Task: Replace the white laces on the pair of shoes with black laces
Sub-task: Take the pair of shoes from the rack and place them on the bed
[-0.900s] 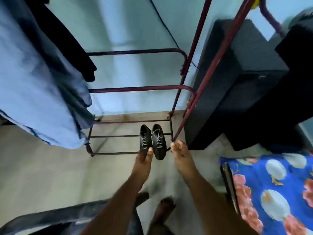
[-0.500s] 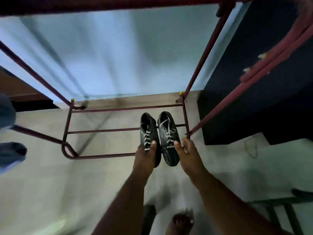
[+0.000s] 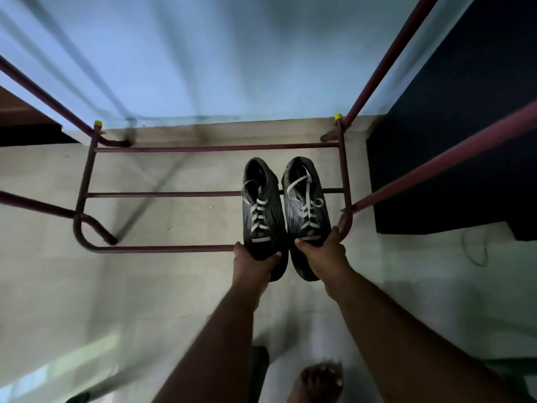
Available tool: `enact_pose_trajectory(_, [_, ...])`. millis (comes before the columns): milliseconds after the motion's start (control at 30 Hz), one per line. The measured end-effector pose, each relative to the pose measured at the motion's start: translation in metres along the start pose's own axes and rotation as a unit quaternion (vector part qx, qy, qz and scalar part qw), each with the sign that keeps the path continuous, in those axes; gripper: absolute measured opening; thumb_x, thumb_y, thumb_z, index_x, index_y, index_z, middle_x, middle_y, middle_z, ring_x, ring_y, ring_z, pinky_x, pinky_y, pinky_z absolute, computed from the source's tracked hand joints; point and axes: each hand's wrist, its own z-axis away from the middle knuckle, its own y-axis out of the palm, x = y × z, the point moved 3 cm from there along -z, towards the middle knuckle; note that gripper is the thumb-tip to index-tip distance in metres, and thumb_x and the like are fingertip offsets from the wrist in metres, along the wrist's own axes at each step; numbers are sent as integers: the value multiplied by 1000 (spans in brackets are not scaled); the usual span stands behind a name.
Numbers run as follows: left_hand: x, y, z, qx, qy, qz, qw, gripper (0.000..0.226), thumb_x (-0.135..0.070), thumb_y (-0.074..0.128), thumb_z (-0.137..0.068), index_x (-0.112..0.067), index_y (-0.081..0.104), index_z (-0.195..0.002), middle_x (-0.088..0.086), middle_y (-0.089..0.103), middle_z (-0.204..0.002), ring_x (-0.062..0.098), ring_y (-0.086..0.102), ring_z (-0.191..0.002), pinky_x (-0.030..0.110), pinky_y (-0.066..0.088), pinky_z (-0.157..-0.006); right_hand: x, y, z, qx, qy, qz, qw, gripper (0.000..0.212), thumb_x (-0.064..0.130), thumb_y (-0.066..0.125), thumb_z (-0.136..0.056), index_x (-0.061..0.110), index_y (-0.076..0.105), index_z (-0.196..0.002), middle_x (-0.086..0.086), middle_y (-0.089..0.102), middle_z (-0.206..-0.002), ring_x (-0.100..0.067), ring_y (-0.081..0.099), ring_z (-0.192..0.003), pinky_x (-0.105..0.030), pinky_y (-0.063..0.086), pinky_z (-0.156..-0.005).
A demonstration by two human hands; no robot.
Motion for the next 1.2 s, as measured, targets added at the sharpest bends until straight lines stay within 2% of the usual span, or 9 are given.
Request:
enact_pose_trajectory(67, [7, 2, -10, 22, -22, 1, 1000, 78, -43, 97, -49, -17, 61, -114, 11, 73, -109, 26, 74, -94, 47, 63, -79, -1, -1, -2, -31, -6, 21, 999, 105, 40, 86, -75, 28, 21, -157, -14, 47, -145, -39, 53, -128, -50, 48, -107])
enact_pose_trajectory(167, [-9, -4, -5, 41, -12, 11, 999, 41, -19, 91, -64, -12, 75, -101, 14, 78, -94, 31, 76, -88, 51, 63, -77, -1, 2, -3, -30, -17, 14, 999, 98, 55, 87, -58, 29, 43, -142, -11, 52, -133, -36, 59, -115, -50, 54, -99])
enact_pose_trajectory(233, [-16, -7, -1, 47, -13, 35, 998, 31, -7, 86, -74, -10, 74, -102, 14, 78, -92, 32, 77, -88, 50, 64, -75, 1, 3, -4, -28, -33, -24, 999, 88, 56, 86, -57, 28, 51, -132, -9, 59, -128, -30, 63, -110, -49, 57, -94])
enact_pose_trajectory(367, [-19, -13, 8, 66, -27, 77, 994, 26, -5, 81, -82, -10, 72, -105, 11, 78, -95, 23, 77, -83, 34, 61, -65, 8, 2, -3, -20, -51, -84, 995, 59, 30, 78, -88, 26, 47, -138, -3, 63, -125, -26, 63, -113, -46, 55, -98])
enact_pose_trajectory(567, [-39, -25, 22, 67, 6, 71, 995, 31, -20, 80, -84, -13, 68, -112, 11, 77, -101, 14, 69, -71, 29, 53, -60, 26, -7, 21, -72, -72, -155, 983, 46, 38, 62, -99, 25, 47, -141, 1, 62, -121, -24, 62, -113, -36, 52, -94])
enact_pose_trajectory(700, [-63, -39, 49, 82, 19, 89, 992, 53, -20, 83, -82, -26, 55, -127, 6, 73, -114, 23, 76, -87, 30, 57, -62, 30, -22, 60, -78, -87, -221, 968, 52, 37, 57, -102, 31, 38, -151, 6, 56, -120, -17, 58, -110, -34, 51, -94])
enact_pose_trajectory(833, [-92, -61, 113, 94, 35, 93, 991, 76, -19, 84, -81, -38, 44, -142, 2, 70, -122, 24, 75, -94, 29, 57, -60, 32, -46, 122, -70, -108, -257, 958, 62, 59, 62, -89, 35, 47, -144, 5, 64, -131, -19, 64, -118, -47, 55, -101])
enact_pose_trajectory(933, [-112, -80, 191, 102, 42, 79, 991, 74, -15, 83, -83, -42, 46, -141, -2, 71, -121, 21, 75, -91, 32, 59, -63, 37, -76, 189, -55, -100, -278, 954, 71, 67, 65, -81, 35, 49, -142, 4, 66, -130, -19, 65, -117, -49, 55, -100])
enact_pose_trajectory(1200, [-150, -119, 403, 88, 70, 93, 989, 58, -13, 79, -87, -41, 53, -131, 1, 75, -111, 18, 74, -80, 34, 54, -60, 50, -168, 387, -40, -105, -346, 931, 54, 49, 75, -87, 29, 57, -134, 3, 74, -116, -17, 73, -103, -46, 60, -93])
